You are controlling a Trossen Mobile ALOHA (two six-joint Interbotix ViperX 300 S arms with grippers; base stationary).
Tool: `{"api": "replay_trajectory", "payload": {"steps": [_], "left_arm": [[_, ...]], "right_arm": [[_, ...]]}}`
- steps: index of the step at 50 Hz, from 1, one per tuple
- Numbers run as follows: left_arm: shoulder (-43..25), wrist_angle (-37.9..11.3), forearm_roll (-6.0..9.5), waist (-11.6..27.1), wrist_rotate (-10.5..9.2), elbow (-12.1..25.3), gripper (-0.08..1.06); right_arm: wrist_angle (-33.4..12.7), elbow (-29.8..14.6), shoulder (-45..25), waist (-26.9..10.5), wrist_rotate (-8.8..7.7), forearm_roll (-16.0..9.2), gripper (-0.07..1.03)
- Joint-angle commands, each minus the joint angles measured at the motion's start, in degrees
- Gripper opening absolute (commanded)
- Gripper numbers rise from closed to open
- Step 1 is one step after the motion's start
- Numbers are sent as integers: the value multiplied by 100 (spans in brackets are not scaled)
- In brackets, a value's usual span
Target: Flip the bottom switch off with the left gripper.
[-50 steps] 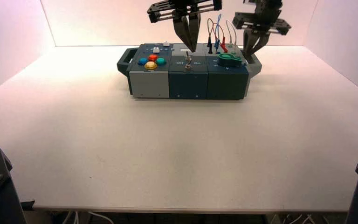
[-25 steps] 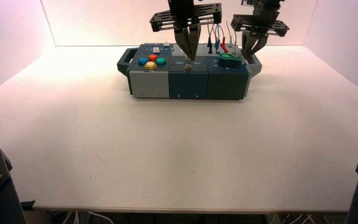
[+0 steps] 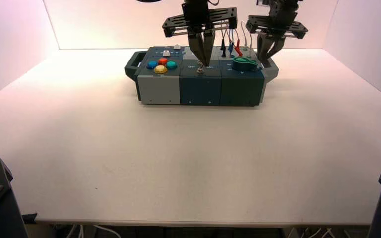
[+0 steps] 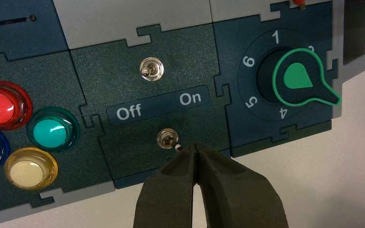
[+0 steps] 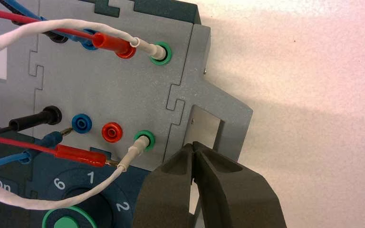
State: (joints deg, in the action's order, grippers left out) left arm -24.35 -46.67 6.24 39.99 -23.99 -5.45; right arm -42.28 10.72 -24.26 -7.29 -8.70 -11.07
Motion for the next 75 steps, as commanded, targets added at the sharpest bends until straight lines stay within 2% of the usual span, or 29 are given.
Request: {"api": "replay_trajectory", "payload": {"steps": [1,15,21,23,25,42,49,57,65,70,72,75], "left_arm": [[97,44,-18,9,-35,114,-3],[53,44,-88,-88,-62,88,-3],[105,53,-202,-167,-141,70,-3],[158,53,-334,-237,-220,44,-3],[176,53,-360,-272,-246,18,-3],[457,88,-387,-501,-264,-237,-3],[729,-18,-299,-501,-185,-88,-3],[1028,-237,-316,-501,-88,35,-3],[1169,-378,-352,-501,141,53,-3],[1222,-404,-352,-510,220,53,-3],[1266,-404,-352,-501,272,44,-3],[1301,-422,-352,-501,387,44,-3]], "right_arm": [[26,-44,123,9,-35,35,-2],[26,-26,149,18,-35,114,-2],[26,-18,149,18,-44,123,-2],[26,-9,149,18,-44,132,-2],[26,-9,149,18,-35,141,-2],[62,0,167,18,-35,149,-2],[44,9,264,18,-35,158,-2],[-70,9,475,18,-35,158,-2],[-290,-26,703,18,-70,211,-2],[-431,-26,835,9,-141,237,-2],[-563,-35,958,9,-255,229,-2],[-686,-26,1063,9,-334,229,-2]]}}
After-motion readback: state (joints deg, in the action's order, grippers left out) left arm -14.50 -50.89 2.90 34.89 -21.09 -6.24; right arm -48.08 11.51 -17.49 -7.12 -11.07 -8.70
